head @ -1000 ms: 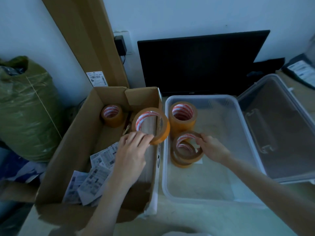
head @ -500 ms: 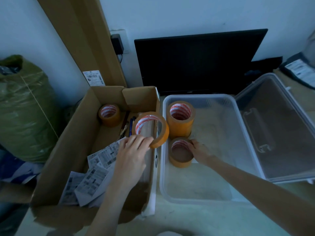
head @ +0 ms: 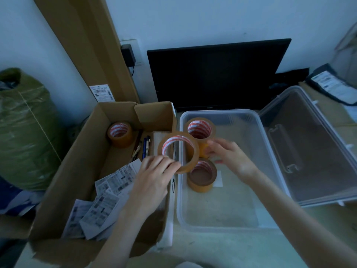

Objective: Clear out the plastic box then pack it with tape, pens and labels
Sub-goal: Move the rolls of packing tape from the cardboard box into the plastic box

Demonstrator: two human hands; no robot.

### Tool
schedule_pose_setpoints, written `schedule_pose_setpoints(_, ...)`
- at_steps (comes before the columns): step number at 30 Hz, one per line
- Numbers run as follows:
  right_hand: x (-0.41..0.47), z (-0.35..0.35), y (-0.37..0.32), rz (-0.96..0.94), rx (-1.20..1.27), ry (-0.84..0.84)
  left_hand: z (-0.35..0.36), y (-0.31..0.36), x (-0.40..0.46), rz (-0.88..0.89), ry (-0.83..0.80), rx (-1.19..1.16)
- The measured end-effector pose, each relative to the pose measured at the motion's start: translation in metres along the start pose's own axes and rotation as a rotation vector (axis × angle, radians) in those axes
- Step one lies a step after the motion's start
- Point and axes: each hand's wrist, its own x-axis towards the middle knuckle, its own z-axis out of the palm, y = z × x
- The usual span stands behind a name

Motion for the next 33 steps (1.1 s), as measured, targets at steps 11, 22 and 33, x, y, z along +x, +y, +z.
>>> schedule_pose_setpoints(11, -0.021, 0.009, 0.009, 0.009, -0.106, 0.107, 0.013, 0.024, 0.005, 0.128, 0.036, -0.082)
schedule_pose_setpoints(22, 0.033, 0.005, 0.055, 0.372, -0.343, -0.064, 0.020, 0.010, 0.004, -0.198, 0.027, -0.194)
schedule_pose_setpoints(33, 0.040, 0.023, 0.066, 0.311, -0.313, -0.061, 0.026, 0.006, 0.005, -0.246, 0.056, -0.210)
